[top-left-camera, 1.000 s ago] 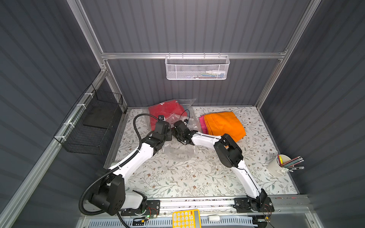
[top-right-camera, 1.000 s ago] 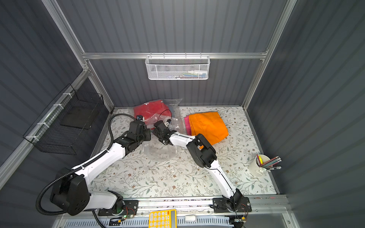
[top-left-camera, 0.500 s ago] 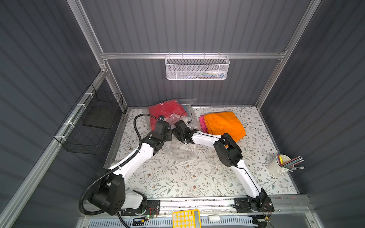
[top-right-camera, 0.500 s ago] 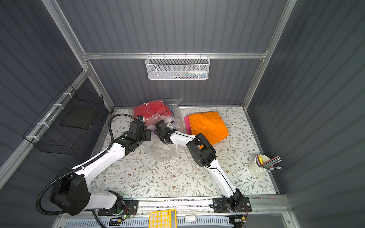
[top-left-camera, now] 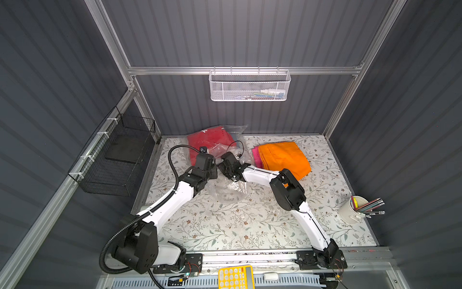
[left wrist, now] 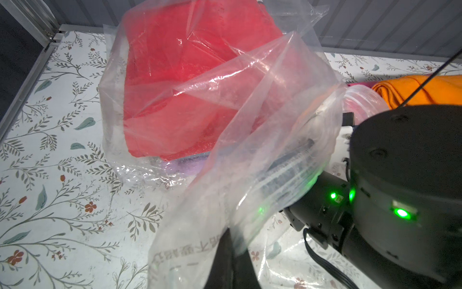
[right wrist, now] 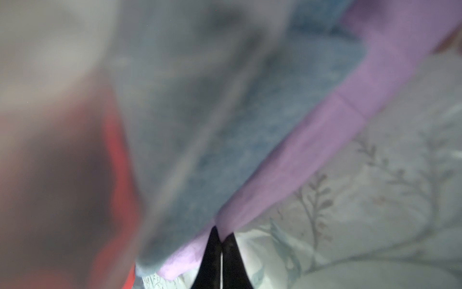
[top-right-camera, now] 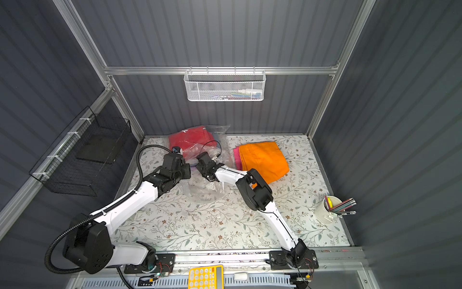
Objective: Take the trousers out of the vacuum bag
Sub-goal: Adjust the trousers in the vacuum bag.
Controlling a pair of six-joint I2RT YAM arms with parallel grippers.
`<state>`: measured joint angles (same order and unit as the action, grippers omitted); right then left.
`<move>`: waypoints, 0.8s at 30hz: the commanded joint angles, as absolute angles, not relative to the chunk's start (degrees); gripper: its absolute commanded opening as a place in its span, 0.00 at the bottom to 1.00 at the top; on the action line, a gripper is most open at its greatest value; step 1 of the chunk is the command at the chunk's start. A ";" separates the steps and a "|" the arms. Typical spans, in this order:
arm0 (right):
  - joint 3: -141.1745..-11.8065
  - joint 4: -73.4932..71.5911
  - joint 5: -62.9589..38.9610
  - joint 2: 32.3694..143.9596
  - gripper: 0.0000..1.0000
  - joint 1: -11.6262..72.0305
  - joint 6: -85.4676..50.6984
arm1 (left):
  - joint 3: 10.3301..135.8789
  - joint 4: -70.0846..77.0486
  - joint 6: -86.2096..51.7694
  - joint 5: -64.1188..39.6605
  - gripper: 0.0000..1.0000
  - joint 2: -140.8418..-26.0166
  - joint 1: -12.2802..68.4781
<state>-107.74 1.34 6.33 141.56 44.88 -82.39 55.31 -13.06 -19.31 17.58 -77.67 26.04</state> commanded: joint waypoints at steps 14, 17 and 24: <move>-80.77 -9.29 7.39 124.74 0.00 43.84 -77.70 | 47.97 -18.06 -24.60 17.34 0.00 -69.82 24.70; -76.73 -10.37 7.49 122.07 0.00 45.08 -77.62 | 47.14 -18.20 -25.11 16.44 0.00 -68.76 24.70; -68.64 -13.42 8.05 116.16 0.00 48.62 -78.92 | 45.02 -18.34 -26.48 14.42 0.00 -67.20 24.70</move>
